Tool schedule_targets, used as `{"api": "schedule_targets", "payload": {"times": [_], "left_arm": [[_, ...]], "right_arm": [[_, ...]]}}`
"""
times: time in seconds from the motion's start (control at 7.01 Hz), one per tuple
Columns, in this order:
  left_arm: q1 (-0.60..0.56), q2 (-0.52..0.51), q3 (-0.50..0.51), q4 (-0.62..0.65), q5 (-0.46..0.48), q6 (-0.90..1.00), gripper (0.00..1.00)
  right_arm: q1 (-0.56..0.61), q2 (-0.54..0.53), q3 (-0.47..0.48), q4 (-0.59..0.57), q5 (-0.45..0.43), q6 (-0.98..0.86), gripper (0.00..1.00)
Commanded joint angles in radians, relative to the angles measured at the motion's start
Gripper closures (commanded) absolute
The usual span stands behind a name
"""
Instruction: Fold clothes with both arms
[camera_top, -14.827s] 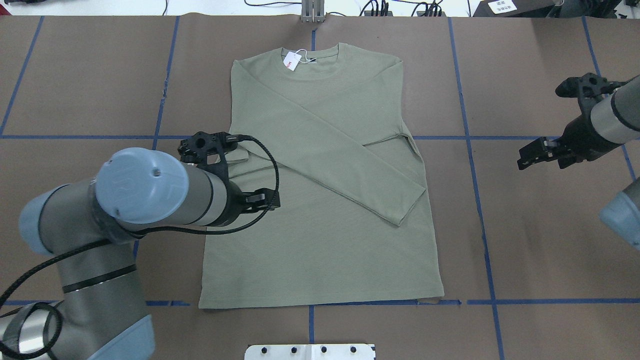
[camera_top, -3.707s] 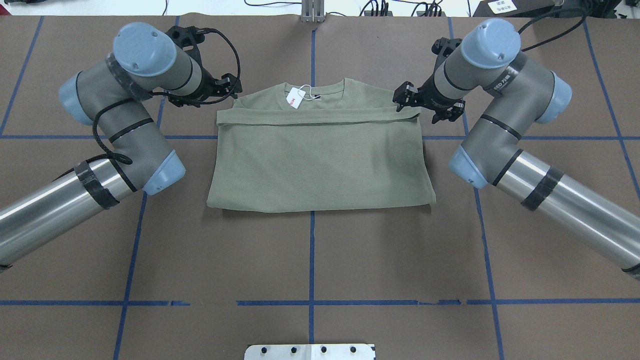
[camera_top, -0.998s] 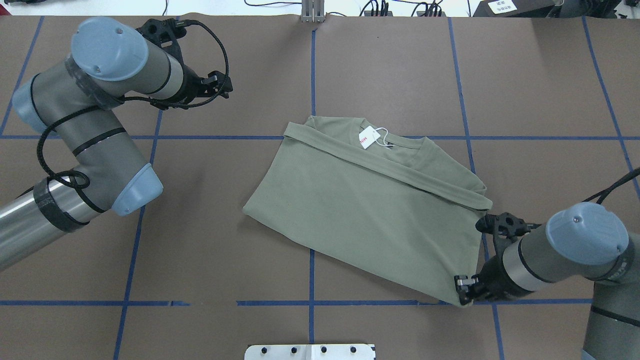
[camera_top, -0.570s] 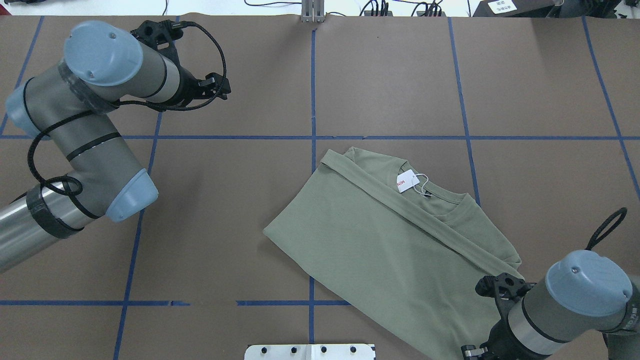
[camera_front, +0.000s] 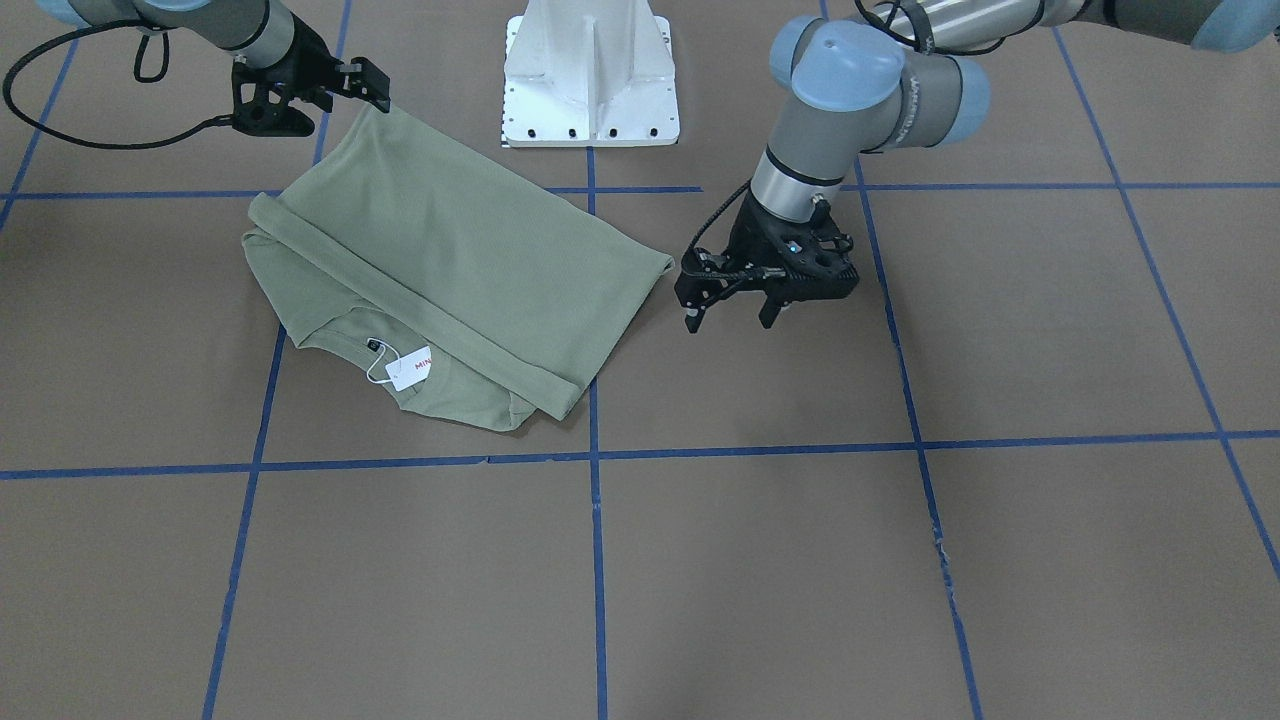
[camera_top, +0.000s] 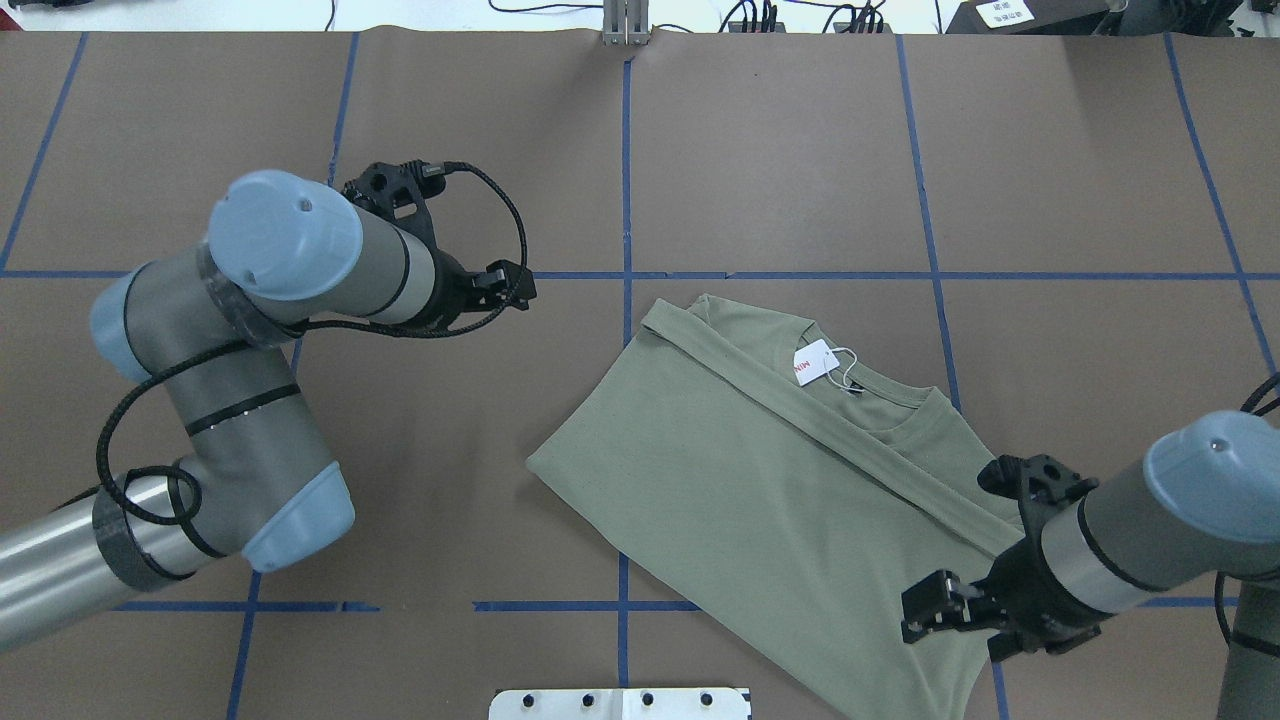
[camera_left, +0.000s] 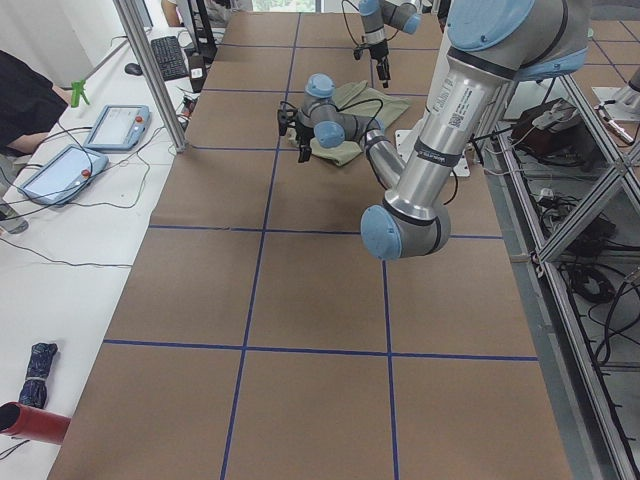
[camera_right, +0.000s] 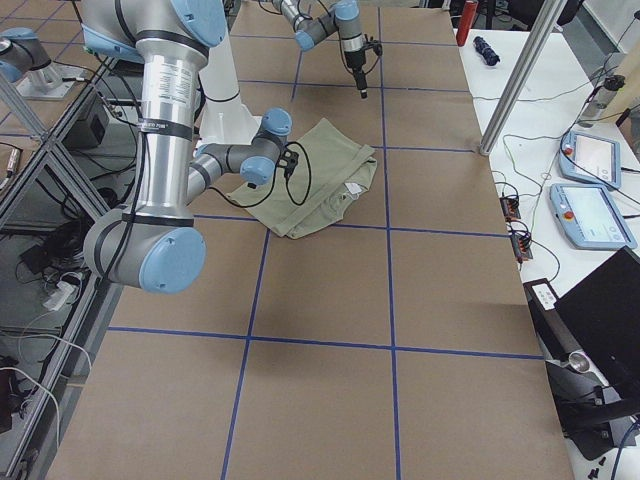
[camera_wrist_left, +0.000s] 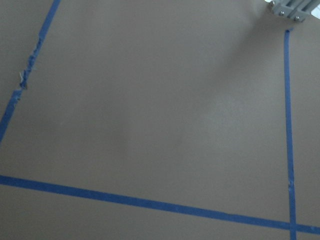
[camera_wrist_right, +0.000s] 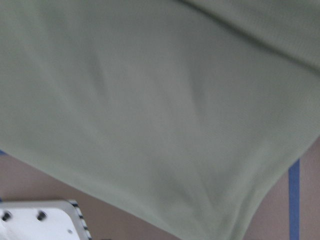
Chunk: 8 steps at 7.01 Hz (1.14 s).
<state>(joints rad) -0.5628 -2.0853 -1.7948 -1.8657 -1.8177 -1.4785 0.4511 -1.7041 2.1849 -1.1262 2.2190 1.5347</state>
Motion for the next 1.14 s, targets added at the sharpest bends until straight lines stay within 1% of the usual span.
{"api": "schedule_targets", "payload": {"times": [0.0,0.14,0.29,0.43,0.71,0.86,1.0], "left_arm": [[0.209,0.007,-0.020,0.003,0.009,-0.205,0.00],[0.252,0.002,0.000,0.002,0.012,-0.244,0.00],[0.254,0.001,0.023,0.000,0.014,-0.252,0.01],[0.254,-0.004,0.040,-0.001,0.047,-0.250,0.04],[0.244,-0.009,0.063,-0.009,0.090,-0.241,0.14],[0.245,-0.009,0.066,-0.010,0.093,-0.243,0.36],[0.245,-0.010,0.066,-0.023,0.095,-0.241,0.75]], "right_arm": [[0.194,0.064,-0.008,-0.001,-0.005,-0.008,0.00],[0.246,0.083,-0.011,-0.001,-0.001,-0.008,0.00],[0.256,0.092,-0.022,-0.001,-0.002,-0.008,0.00],[0.256,0.093,-0.023,-0.001,-0.005,-0.008,0.00],[0.256,0.093,-0.030,-0.001,-0.007,-0.008,0.00],[0.256,0.095,-0.031,-0.001,-0.007,-0.008,0.00],[0.256,0.095,-0.037,-0.001,-0.009,-0.008,0.00]]}}
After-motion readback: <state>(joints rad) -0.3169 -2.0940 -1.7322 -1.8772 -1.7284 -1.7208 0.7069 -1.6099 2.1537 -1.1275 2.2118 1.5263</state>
